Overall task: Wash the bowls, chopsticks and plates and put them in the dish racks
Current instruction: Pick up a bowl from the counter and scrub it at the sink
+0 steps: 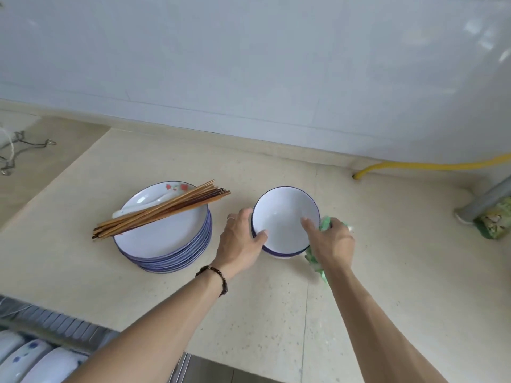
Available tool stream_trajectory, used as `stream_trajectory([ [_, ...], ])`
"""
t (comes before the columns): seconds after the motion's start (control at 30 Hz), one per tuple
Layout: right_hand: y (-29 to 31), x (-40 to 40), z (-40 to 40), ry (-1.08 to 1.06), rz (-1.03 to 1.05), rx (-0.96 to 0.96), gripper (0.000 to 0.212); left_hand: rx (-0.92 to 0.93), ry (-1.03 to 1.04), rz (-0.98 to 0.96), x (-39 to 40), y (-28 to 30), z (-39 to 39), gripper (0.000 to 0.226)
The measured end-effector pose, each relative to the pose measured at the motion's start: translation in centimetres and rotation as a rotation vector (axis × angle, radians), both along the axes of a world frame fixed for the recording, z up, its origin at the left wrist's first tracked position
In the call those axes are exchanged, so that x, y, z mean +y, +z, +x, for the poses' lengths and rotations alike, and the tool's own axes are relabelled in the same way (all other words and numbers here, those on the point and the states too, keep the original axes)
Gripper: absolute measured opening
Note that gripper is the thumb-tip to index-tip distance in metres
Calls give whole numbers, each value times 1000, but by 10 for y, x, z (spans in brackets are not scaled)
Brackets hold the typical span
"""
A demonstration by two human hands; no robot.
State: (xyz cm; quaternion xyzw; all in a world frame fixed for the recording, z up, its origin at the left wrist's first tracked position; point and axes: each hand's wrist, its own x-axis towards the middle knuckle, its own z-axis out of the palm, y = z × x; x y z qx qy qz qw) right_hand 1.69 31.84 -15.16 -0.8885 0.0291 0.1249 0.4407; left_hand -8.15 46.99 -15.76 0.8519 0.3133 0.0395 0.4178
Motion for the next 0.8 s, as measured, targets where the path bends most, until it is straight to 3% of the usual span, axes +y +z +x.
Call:
stream_trajectory([
  [0.13,-14,5,15,121,-118,-101,29,-12,24,36,2,-3,11,49],
  [0.43,-5,4,23,199,-125,-168,36,-43,24,3,-1,4,14,52],
  [0.63,17,-11,23,203,-39,-32,16,-113,15,-102,6,21,8,49],
  [0.73,29,-19,11,142,34,31,3,-168,19,-226,9,31,-1,33],
  [0.8,36,-28,-1,83,99,86,5,-205,20,-282,9,39,-4,22],
])
